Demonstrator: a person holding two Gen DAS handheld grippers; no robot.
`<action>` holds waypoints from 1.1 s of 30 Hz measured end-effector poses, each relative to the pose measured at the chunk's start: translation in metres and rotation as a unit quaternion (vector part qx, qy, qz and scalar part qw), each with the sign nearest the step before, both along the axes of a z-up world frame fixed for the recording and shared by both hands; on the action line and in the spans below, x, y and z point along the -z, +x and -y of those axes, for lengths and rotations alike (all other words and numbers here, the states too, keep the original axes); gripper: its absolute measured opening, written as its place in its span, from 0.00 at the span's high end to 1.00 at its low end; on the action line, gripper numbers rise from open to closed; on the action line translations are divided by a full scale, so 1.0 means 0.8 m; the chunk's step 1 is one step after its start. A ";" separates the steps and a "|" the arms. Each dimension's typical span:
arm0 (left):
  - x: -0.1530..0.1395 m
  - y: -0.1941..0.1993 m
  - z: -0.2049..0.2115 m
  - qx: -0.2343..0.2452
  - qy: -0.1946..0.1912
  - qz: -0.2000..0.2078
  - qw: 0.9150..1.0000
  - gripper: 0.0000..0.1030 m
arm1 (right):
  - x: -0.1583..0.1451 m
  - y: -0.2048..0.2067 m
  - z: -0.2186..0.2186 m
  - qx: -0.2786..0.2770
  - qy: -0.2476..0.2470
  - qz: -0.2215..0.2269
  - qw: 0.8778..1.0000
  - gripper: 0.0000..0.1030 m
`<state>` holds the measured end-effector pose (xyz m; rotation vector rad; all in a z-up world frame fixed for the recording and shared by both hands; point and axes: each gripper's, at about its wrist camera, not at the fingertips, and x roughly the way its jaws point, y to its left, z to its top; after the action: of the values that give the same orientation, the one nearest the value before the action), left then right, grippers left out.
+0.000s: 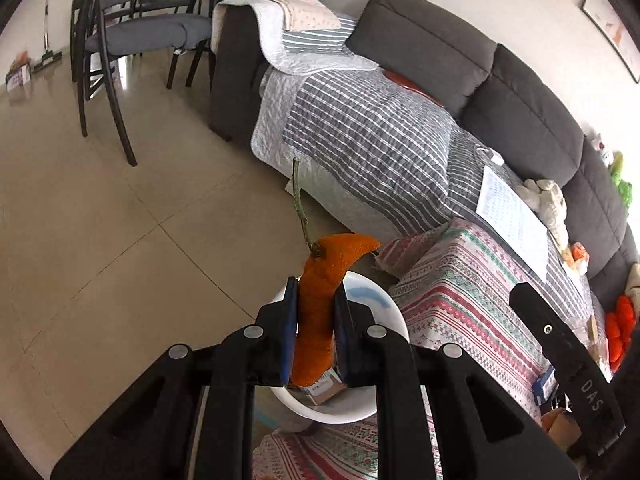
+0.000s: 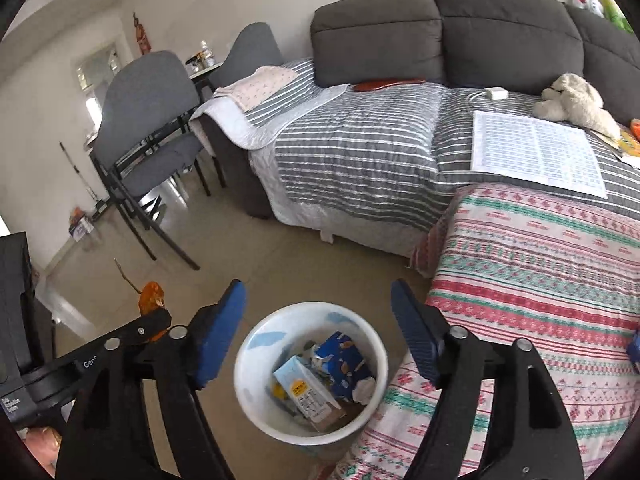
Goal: Collect trash
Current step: 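Carry the chili and tissue ball over the white bin and open both tools, then move both tools back toward the black plastic tray on the table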
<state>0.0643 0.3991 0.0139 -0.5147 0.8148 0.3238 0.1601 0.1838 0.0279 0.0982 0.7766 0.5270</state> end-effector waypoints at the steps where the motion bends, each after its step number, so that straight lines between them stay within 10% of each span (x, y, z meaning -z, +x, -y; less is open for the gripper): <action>1: 0.000 0.003 0.004 0.004 0.001 0.000 1.000 0.84 | 0.001 0.001 0.005 0.006 0.002 -0.001 1.000 0.22; 8: 0.013 0.031 0.035 0.036 0.006 -0.027 0.999 0.82 | 0.013 0.005 0.057 0.050 0.011 -0.019 0.999 0.17; 11: 0.020 0.042 0.040 0.031 0.011 -0.049 0.998 0.50 | 0.016 0.004 0.081 0.071 0.004 -0.017 0.997 0.12; 17: 0.007 0.049 0.062 0.031 0.002 -0.034 0.999 0.36 | 0.013 0.002 0.120 0.110 -0.034 0.010 0.993 0.07; 33: -0.003 0.120 0.249 0.128 0.030 -0.038 0.991 0.21 | 0.021 0.019 0.340 0.246 -0.096 0.010 0.965 0.07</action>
<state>0.1601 0.1996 0.0162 -0.3370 0.9321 0.1313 0.1752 -0.0882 0.0108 0.1014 0.7469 -0.0190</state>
